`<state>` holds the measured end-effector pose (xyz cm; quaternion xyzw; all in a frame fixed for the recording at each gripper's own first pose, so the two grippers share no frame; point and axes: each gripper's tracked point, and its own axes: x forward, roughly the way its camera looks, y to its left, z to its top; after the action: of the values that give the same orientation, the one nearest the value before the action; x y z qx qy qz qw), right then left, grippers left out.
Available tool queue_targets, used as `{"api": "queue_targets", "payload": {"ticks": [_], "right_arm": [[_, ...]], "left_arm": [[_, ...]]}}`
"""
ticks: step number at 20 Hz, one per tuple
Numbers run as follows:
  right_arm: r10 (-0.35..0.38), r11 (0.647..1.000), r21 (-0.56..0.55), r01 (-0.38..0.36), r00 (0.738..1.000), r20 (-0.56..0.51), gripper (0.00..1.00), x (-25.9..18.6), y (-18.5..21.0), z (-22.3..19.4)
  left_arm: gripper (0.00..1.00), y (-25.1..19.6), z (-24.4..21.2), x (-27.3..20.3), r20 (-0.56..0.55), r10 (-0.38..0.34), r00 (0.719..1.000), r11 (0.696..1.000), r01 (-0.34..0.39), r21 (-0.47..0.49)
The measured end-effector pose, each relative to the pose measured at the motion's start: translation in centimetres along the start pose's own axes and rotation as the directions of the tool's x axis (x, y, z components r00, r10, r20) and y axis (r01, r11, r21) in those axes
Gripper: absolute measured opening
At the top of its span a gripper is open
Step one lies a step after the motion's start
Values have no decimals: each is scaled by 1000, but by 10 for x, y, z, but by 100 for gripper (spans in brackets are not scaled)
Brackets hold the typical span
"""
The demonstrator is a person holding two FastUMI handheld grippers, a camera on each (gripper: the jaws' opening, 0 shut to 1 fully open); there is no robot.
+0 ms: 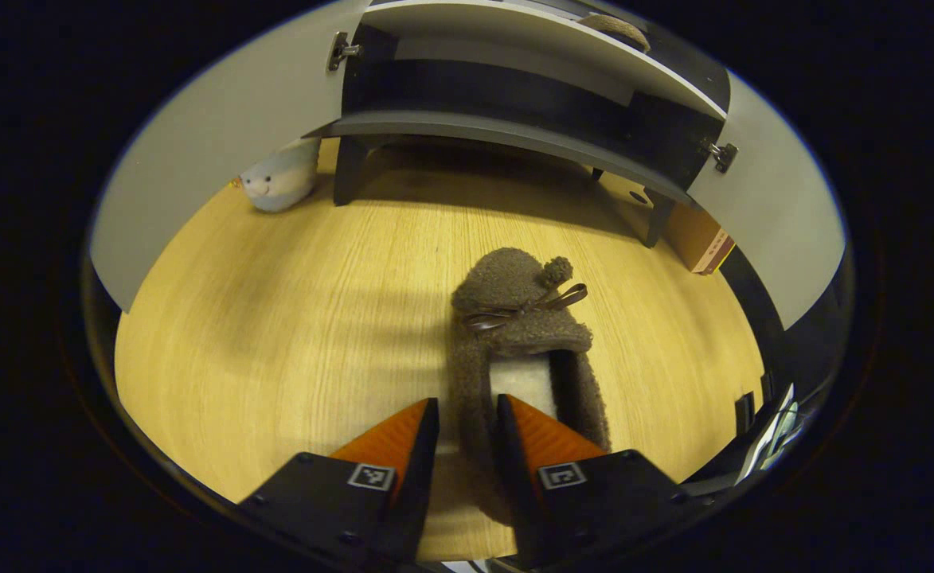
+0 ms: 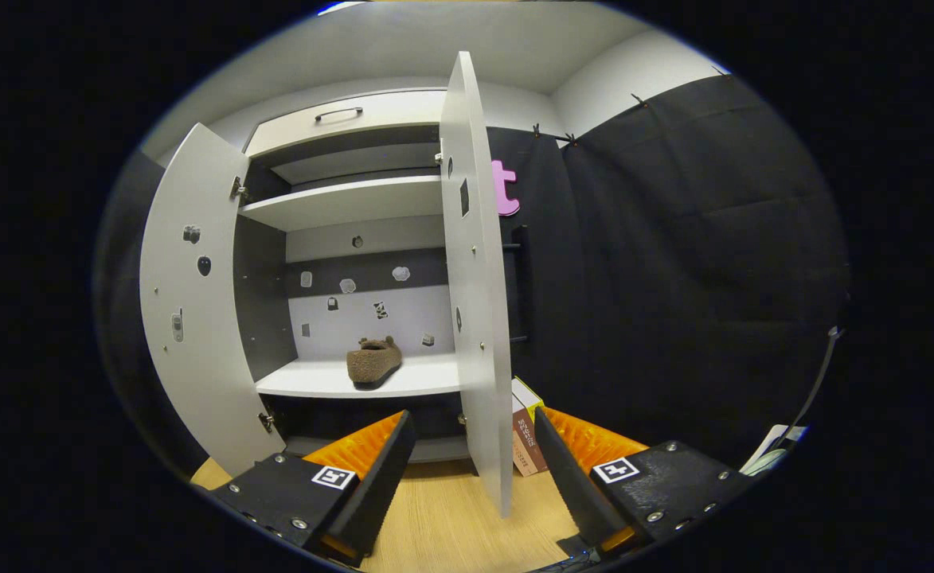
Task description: Grab one shoe with the right hand and put it into the shoe cabinet, grab the other shoe with the left hand and put it into the shoe cabinet; then close the right door with the right hand and the left door with the left hand.
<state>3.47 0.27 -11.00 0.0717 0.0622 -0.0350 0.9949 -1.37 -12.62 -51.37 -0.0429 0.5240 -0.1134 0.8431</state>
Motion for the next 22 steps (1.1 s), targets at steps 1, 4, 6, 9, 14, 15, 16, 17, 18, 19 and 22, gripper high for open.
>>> {"api": "queue_targets", "payload": {"ticks": [1,4,6,9,14,15,16,17,18,19,22], "right_arm": [[9,1000,0,-9,1000,-2,93,-1,2,-1],[29,1000,2,-29,1000,-1,93,-4,8,0],[39,999,-6,-39,999,2,93,-6,11,1],[52,998,-24,-52,999,8,93,-6,15,1],[76,997,-31,-76,997,4,93,-8,22,-4],[82,996,-25,-82,997,2,93,-8,24,-6],[86,996,-21,-86,996,-1,93,-6,25,-7],[88,996,-23,-88,996,-3,93,-4,26,-8],[88,996,-29,-88,996,-4,93,-4,27,-9],[89,995,-35,-89,996,-3,93,-4,27,-9],[85,996,-37,-85,996,6,93,-10,29,-6]], "left_arm": [[40,2,-1,0,-21,15,1000,1000,-15,14],[11,12,3,1,-33,55,998,996,-53,71],[11,16,13,-7,-35,42,999,998,-40,51],[11,28,40,-24,-19,13,1000,999,-12,47],[11,36,70,-85,22,-15,1000,999,14,35],[11,35,80,-101,43,-22,999,1000,21,22],[11,33,92,-117,67,-26,997,1000,25,13],[11,33,106,-129,94,-26,995,1000,25,15],[11,33,121,-142,124,-23,992,999,20,27],[11,32,136,-152,154,-19,988,999,13,35],[11,21,186,-185,255,-34,966,999,29,27]]}}
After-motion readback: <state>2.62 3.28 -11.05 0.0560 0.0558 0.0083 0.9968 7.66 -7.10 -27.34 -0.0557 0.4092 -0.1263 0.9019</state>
